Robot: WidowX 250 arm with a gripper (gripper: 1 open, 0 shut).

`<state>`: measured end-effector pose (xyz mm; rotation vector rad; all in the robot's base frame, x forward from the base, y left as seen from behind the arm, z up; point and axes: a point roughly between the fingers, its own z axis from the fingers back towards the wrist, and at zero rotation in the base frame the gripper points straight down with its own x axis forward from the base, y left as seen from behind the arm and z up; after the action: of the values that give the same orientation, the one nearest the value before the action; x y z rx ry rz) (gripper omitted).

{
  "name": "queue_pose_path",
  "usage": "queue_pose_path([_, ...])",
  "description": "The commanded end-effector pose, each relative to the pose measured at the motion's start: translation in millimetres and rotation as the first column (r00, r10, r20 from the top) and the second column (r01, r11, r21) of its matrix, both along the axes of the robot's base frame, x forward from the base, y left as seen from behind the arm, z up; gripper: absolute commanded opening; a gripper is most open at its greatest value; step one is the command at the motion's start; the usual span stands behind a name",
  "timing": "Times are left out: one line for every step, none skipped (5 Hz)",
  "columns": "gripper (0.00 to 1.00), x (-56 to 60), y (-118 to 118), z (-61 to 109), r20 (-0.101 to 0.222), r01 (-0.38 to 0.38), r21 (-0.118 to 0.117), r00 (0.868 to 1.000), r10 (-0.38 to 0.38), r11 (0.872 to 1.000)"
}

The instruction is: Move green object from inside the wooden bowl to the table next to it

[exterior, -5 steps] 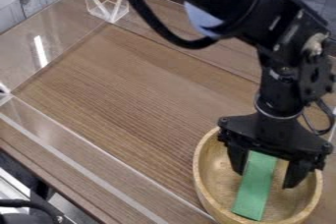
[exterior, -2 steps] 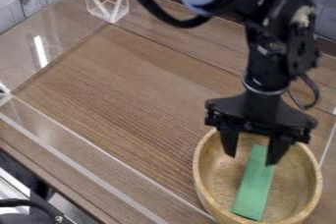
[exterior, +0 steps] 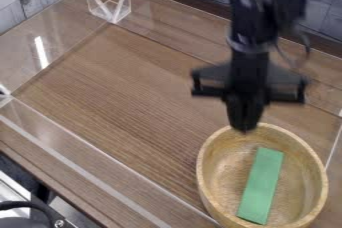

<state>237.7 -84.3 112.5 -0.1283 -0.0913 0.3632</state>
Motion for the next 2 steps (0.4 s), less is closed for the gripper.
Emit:
queue_pose_path([0.00,16.4,13,55.1,0.063,-0.047,-0.059,0.997,0.051,0.997])
queue_pose_path([0.00,24.2,16,82.7,0.075,-0.098,-0.077,0.992,0.104,0.992])
